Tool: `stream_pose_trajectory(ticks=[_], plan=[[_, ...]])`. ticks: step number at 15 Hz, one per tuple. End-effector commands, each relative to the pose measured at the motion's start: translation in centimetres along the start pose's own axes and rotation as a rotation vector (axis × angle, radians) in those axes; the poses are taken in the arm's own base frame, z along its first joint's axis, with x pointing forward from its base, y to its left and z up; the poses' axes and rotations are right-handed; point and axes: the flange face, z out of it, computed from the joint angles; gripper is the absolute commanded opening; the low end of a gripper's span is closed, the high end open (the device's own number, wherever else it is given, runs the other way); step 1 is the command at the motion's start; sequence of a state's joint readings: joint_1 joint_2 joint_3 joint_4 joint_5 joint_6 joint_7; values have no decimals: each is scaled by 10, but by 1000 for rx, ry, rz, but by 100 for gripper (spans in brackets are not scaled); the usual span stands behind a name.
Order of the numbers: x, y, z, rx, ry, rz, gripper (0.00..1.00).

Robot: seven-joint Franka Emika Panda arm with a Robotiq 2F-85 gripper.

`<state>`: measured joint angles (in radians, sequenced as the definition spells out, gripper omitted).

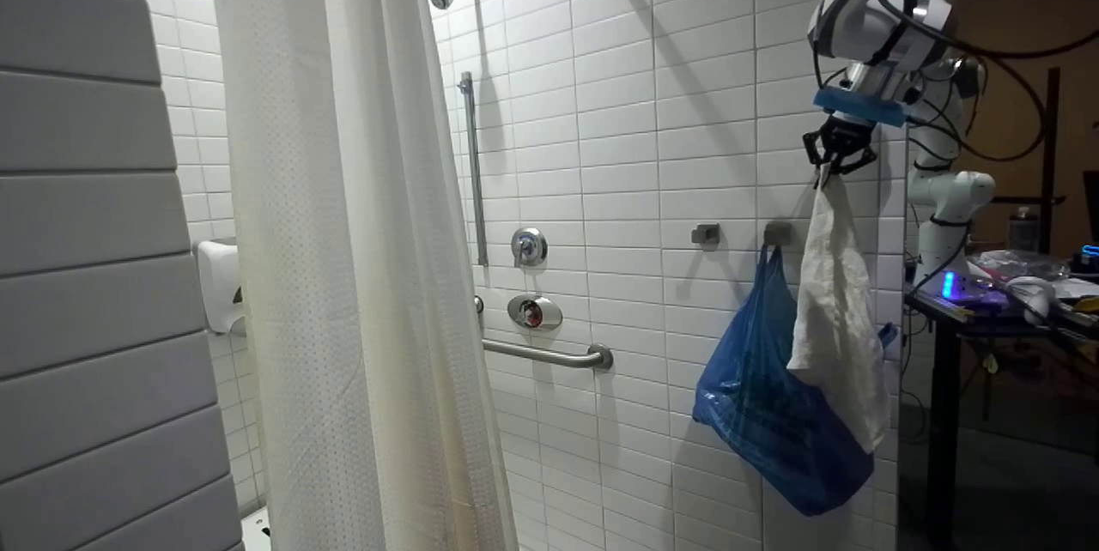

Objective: Put the white towel in the plastic

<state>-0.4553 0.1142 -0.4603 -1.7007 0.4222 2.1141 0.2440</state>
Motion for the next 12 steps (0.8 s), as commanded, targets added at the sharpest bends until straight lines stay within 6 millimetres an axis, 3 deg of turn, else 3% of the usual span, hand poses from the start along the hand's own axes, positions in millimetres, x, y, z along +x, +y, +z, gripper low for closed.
stream_pose_trajectory(ticks=[1,6,12], plan=[[5,-11,15,-18,18,14,1],[7,-21,44,-38,36,-11,1],[11,-27,61,-41,61,-18,1]])
